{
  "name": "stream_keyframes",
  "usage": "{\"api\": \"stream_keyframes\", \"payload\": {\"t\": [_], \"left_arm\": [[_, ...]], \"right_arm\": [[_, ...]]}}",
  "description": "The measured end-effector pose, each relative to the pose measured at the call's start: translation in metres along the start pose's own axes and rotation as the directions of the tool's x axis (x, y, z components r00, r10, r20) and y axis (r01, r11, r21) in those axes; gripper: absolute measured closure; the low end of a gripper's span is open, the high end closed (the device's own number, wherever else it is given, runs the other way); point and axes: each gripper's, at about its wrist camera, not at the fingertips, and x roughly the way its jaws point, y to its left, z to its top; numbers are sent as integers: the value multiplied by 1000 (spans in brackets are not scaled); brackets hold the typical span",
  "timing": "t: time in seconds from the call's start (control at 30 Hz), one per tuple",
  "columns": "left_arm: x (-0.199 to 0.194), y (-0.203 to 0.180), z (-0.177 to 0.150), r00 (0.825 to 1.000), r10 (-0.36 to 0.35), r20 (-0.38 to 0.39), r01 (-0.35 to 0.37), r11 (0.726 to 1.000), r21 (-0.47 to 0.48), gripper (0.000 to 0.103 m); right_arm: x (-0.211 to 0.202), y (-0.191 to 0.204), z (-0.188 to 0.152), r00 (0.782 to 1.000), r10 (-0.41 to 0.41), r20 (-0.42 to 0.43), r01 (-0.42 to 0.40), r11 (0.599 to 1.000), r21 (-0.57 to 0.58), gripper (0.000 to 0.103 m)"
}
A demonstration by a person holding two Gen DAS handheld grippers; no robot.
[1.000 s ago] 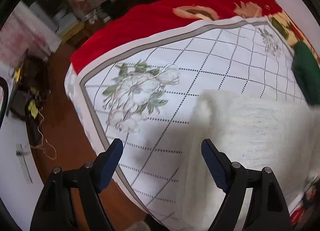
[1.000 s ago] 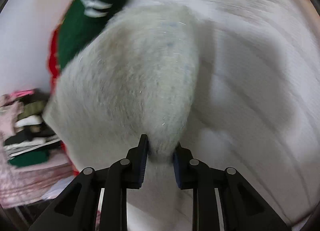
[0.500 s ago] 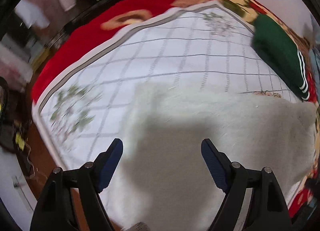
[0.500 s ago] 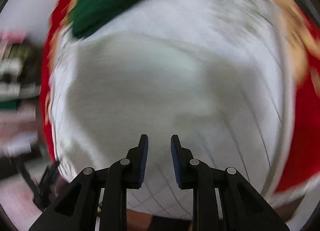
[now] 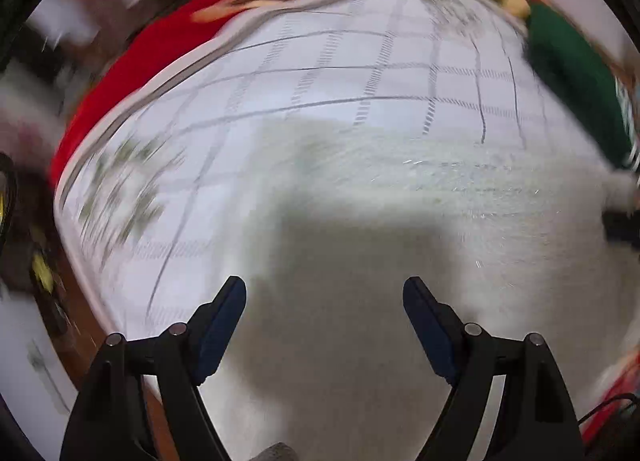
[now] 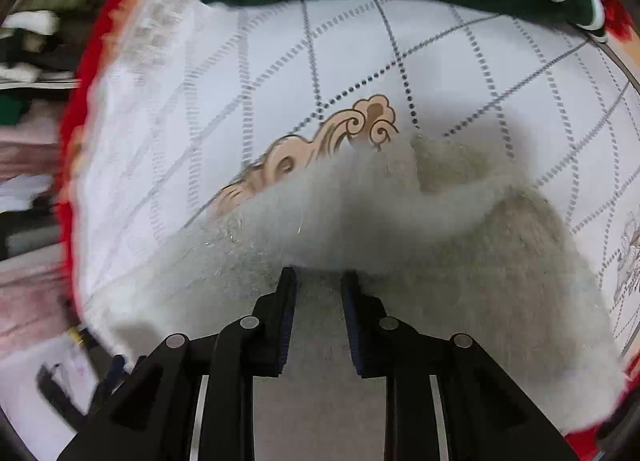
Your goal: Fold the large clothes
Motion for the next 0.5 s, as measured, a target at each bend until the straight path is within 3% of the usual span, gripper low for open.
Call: {"api": "stream_keyframes", "payload": {"t": [0.07,0.13,0.23,0.3,0.4,0.47,0.5], "left_arm": [[-19,27,-17,1000,-7,-15,6,996,-84,22],[-31,60,-44,999,-7,-52,-3,982,-189,23],[-17,80,-75,988,-44,-145,1,958,-288,23],[6,85,-86,971,-111,-213,27,931,-364,24],[35,82,-91,945,-208,-251,77,891,-448,28],[47,79,-86,949,-212,-232,84,883,-462,42],[50,76,-79,959,-184,-217,71,894,-442,42]], "right_arm": [[-34,-17,-15,999,21,48,-21,1000,2,35],[-73,-49,-41,993,-5,115,1,999,38,22],[-105,-104,-76,982,-98,161,70,982,176,22],[-107,-141,-103,980,-114,164,61,953,296,22],[-78,-168,-128,990,-55,129,0,919,395,22],[-58,-177,-134,994,-1,111,-45,909,413,22],[-44,-181,-133,994,41,103,-81,903,421,22]]}}
